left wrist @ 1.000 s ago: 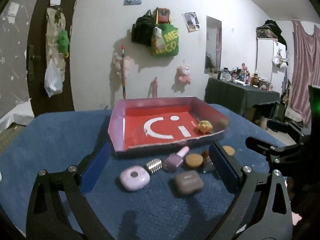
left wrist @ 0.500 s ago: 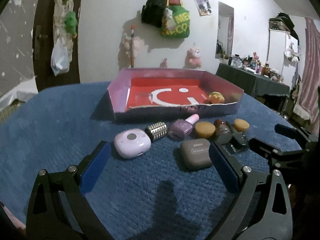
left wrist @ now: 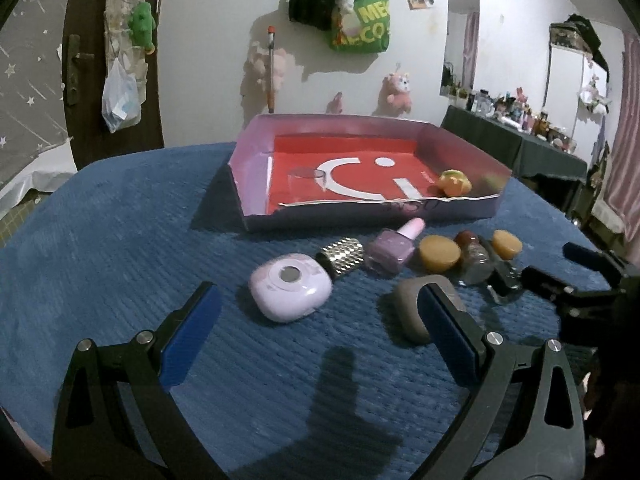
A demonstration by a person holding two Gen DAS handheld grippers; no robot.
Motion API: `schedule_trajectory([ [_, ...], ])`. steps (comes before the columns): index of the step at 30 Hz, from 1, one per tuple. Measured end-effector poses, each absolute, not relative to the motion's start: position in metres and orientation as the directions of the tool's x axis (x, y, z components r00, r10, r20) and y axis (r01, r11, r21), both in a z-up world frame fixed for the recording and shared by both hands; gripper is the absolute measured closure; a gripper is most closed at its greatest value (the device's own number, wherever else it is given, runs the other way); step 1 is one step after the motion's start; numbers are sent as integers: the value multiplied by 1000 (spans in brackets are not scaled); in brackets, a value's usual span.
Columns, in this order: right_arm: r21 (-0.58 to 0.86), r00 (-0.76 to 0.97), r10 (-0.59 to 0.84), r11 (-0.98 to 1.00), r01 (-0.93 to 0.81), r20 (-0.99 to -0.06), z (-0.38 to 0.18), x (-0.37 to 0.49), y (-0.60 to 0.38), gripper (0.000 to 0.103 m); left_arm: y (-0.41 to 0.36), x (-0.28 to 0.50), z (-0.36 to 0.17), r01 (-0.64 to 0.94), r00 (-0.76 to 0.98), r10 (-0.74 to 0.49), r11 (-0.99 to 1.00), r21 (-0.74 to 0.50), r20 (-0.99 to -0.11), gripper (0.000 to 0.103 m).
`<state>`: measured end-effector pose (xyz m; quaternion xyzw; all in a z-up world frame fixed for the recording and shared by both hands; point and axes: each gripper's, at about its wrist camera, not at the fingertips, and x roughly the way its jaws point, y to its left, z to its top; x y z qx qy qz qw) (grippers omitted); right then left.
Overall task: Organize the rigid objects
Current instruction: 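Open both tools and withdraw them from the box, then grasp the orange round puff with the right tool while the left tool grasps the white My Melody compact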
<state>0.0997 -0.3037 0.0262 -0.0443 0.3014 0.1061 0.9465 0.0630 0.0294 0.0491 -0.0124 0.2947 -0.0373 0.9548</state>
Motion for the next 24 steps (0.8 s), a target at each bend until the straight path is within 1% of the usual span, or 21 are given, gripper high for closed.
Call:
schedule_trajectory([
  [5, -21, 774, 160, 976, -218, -612, 30, 117, -316, 0, 37, 80, 50, 54, 791, -47, 999, -8, -611, 3],
  [12, -20, 732, 149, 976, -216, -665, 33, 143, -328, 0, 45, 100, 47, 67, 743, -61, 998, -17, -666, 3],
  [15, -11, 705, 168, 970, -241, -689, 31, 151, -329, 0, 48, 107, 45, 84, 724, -78, 996, -24, -686, 3],
  [17, 7, 682, 190, 965, -262, -707, 29, 155, -328, 3, 49, 112, 41, 94, 701, -91, 995, -35, -708, 4],
  [18, 14, 670, 198, 963, -269, -715, 27, 157, -328, 6, 49, 113, 40, 96, 695, -94, 995, -38, -713, 4],
  [21, 31, 651, 206, 962, -270, -730, 28, 165, -329, 7, 49, 117, 39, 99, 688, -95, 994, -37, -719, 9],
  [24, 26, 648, 193, 966, -258, -736, 28, 171, -332, 7, 50, 121, 38, 104, 683, -97, 994, -35, -724, 11],
])
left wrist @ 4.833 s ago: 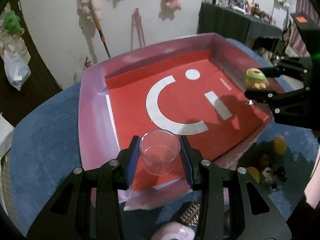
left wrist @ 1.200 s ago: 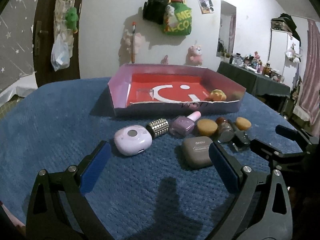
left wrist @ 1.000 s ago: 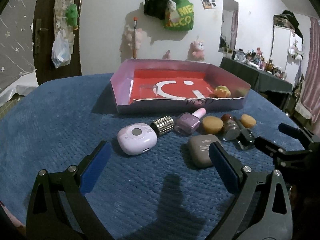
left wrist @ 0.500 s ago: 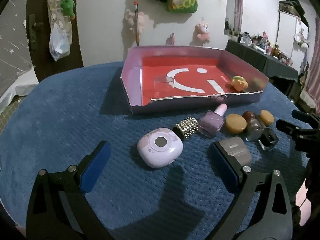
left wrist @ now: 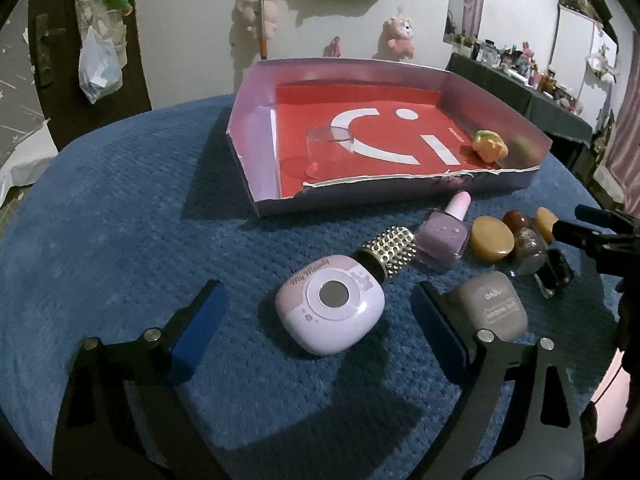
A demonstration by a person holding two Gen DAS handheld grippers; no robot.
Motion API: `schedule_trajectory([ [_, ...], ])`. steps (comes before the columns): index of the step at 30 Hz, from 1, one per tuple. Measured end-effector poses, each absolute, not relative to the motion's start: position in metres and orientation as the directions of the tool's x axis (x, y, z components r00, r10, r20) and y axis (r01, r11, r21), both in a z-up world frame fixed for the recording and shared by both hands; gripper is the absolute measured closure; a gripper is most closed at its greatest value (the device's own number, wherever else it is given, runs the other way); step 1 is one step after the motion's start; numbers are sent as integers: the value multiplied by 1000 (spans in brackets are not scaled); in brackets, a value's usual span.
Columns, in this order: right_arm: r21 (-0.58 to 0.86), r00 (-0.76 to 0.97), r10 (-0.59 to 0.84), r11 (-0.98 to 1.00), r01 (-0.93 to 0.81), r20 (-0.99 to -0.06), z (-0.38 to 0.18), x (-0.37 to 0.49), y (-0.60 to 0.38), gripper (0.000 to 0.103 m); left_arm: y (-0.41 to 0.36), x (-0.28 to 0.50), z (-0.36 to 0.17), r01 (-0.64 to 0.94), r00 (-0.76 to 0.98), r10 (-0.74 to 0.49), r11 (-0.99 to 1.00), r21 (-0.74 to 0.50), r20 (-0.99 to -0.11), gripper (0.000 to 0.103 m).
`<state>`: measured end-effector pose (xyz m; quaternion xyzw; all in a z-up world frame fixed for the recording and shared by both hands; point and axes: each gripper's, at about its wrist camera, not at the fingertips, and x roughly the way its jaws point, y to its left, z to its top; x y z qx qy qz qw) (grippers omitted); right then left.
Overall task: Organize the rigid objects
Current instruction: 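Grasp the orange round puff with the right tool while the left tool grasps the white My Melody compact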
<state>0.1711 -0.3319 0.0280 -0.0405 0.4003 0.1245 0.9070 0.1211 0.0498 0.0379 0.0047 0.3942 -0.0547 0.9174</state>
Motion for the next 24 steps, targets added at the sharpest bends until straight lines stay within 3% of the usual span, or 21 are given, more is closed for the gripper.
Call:
schedule_trajectory([
  [11, 24, 599, 223, 947, -321, -769, 21, 181, -323, 18, 53, 133, 31, 163, 641, -139, 986, -44, -755, 30],
  [17, 32, 586, 241, 938, -344, -773, 19, 183, -318, 37, 53, 135, 29, 194, 636, -165, 980, -51, -754, 49],
  [20, 43, 589, 274, 926, -375, -761, 20, 180, -316, 60, 50, 134, 29, 201, 639, -171, 978, -52, -750, 49],
  [24, 28, 612, 275, 924, -381, -742, 23, 174, -313, 63, 52, 131, 34, 194, 650, -181, 979, -69, -738, 49],
])
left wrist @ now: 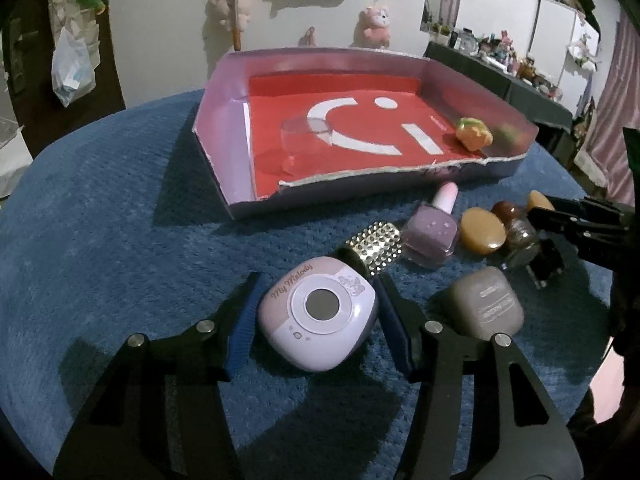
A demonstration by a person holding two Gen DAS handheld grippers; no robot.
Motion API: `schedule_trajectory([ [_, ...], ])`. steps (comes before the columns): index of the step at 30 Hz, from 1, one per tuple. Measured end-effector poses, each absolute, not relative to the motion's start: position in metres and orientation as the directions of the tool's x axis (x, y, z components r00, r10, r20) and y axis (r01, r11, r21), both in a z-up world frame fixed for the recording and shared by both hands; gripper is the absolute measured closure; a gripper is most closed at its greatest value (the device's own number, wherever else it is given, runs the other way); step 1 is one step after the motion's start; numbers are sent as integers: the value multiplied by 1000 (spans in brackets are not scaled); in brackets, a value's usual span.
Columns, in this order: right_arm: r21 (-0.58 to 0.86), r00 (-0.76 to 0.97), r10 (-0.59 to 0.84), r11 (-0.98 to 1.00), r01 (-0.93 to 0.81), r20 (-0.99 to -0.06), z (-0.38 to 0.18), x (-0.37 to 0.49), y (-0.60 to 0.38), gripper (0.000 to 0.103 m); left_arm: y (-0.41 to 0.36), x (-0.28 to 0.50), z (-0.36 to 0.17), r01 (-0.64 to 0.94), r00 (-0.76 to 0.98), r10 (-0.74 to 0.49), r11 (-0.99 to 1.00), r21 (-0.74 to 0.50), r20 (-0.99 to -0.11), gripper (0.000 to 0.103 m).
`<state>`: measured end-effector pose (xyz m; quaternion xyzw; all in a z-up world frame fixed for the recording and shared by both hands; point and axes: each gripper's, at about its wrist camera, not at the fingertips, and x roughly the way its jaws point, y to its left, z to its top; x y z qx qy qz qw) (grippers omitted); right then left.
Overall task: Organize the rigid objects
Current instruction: 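Grasp the orange round puff with the right tool while the left tool grasps the white My Melody compact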
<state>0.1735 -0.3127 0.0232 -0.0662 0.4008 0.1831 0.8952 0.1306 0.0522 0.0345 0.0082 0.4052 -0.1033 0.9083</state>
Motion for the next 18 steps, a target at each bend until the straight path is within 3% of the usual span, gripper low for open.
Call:
schedule_trajectory([
  [18, 44, 631, 315, 913, -406, -709, 40, 165, -310, 63, 50, 123, 57, 217, 691, -199, 974, -63, -695, 49],
])
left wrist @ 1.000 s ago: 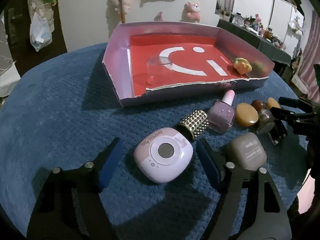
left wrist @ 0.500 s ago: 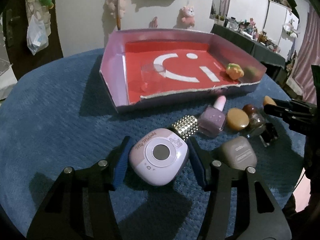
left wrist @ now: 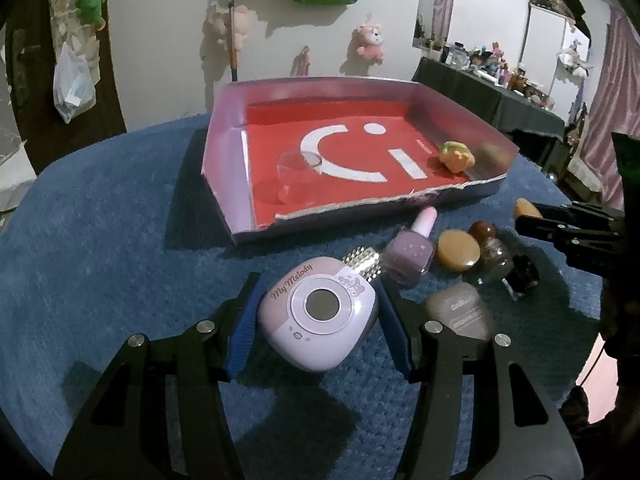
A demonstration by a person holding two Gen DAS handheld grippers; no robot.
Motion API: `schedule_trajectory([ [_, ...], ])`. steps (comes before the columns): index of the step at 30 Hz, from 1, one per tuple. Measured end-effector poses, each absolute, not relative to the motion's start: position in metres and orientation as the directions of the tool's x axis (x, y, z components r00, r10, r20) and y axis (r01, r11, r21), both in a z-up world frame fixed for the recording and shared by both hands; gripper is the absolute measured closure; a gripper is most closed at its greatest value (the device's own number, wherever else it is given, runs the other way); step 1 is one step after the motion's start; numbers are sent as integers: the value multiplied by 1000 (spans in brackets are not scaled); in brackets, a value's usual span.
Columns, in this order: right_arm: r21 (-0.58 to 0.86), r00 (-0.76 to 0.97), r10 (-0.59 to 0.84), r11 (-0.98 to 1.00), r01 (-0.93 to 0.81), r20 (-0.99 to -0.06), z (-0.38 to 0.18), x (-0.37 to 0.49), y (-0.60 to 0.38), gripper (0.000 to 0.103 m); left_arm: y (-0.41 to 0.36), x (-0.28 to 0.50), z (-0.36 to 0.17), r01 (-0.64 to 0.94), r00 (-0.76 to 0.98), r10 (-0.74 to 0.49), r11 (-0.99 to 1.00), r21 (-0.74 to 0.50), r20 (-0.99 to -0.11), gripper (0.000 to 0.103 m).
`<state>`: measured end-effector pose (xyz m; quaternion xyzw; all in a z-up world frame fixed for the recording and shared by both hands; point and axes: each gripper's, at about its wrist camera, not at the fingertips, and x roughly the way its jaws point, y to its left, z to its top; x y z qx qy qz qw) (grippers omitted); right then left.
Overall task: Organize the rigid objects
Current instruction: 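Grasp the orange round puff with the right tool while the left tool grasps the white My Melody compact, then lower the puff into the box with the right tool while the left tool places the compact inside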
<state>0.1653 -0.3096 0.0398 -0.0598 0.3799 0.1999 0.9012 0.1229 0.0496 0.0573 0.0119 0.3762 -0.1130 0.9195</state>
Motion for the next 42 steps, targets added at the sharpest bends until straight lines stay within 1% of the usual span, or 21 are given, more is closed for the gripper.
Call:
schedule_trajectory([
  [4, 47, 633, 344, 899, -436, -694, 47, 169, -305, 63, 44, 131, 69, 251, 694, -232, 965, -73, -682, 49],
  [9, 34, 626, 391, 863, -503, -675, 60, 186, -293, 63, 27, 154, 84, 309, 694, -254, 950, -40, -673, 49],
  [13, 7, 615, 427, 825, -565, -663, 69, 201, -280, 63, 9, 180, 90, 362, 675, -274, 932, -16, -685, 49],
  [19, -16, 556, 453, 765, -644, -697, 67, 233, -261, 63, -14, 219, 82, 419, 617, -295, 908, -12, -730, 49],
  [22, -29, 525, 460, 732, -680, -716, 64, 246, -255, 63, -23, 231, 76, 453, 599, -295, 891, 12, -744, 49],
  [28, -13, 451, 461, 687, -726, -764, 51, 268, -246, 63, -31, 251, 61, 491, 537, -300, 871, 2, -788, 49],
  [42, -32, 375, 440, 614, -789, -816, 37, 282, -235, 63, -41, 268, 47, 534, 479, -303, 846, -1, -824, 49],
])
